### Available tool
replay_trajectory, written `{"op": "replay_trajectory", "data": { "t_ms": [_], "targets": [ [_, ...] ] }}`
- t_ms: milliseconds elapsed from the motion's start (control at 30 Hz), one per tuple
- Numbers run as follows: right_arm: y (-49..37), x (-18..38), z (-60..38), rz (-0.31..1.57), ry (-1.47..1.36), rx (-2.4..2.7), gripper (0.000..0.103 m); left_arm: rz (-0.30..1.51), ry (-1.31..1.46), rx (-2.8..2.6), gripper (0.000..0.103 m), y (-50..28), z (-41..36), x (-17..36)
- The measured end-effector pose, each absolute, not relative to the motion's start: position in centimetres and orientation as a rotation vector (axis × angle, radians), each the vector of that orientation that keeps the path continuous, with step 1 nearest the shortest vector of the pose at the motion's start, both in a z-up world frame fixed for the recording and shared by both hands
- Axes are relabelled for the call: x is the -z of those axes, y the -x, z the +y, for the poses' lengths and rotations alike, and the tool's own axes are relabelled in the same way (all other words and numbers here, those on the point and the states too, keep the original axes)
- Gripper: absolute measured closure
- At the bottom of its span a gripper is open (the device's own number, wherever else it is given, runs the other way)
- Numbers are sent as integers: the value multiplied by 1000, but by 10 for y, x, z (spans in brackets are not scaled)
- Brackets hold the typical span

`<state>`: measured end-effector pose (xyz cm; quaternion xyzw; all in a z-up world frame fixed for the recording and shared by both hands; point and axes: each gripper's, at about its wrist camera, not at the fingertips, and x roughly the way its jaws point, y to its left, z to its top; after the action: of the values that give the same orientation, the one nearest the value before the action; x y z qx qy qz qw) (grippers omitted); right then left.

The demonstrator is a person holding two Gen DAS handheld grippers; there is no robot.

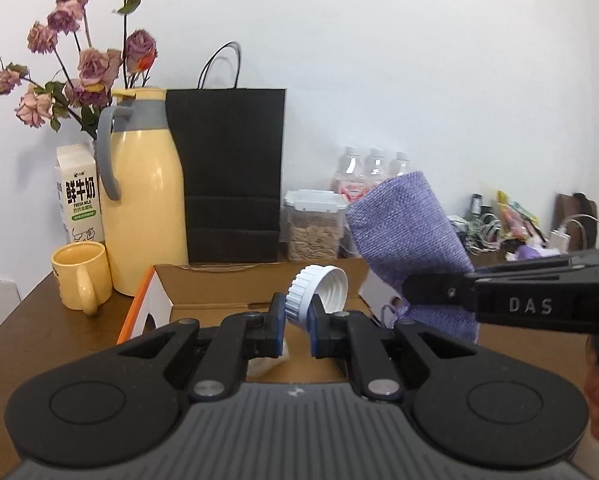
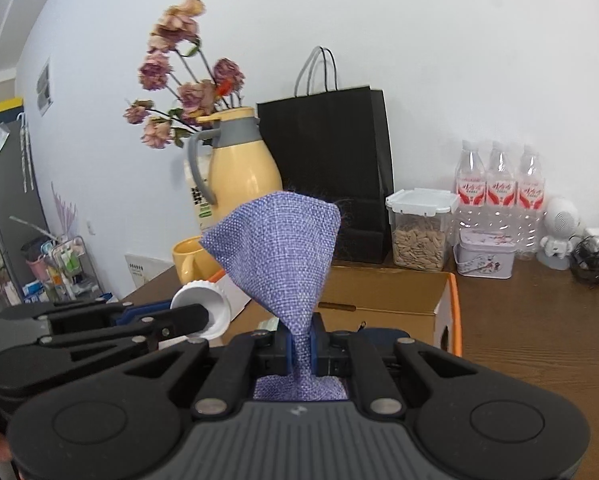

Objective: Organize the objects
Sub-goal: 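Lay the purple pouch in the box with the right gripper while the left drops the cap in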

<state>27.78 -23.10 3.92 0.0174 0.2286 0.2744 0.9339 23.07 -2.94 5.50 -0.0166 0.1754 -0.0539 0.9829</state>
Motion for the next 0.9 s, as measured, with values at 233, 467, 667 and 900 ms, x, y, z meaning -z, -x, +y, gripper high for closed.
{"op": "replay_trajectory", "data": {
  "t_ms": [233,467,667,900],
  "targets": [
    [-340,-3,-217,533,-106,-519,96,421,102,33,91,-289,-20,-35],
    [-354,29,-214,597,-83,-488,96,470,69,10,91,-305,-18,-10],
    [-351,32,-215,599,-76,-483,96,478,69,41,91,-303,-18,-8],
    [-351,36,-214,611,-65,-469,85,485,79,63,90,-303,-17,-6]
  ]
}}
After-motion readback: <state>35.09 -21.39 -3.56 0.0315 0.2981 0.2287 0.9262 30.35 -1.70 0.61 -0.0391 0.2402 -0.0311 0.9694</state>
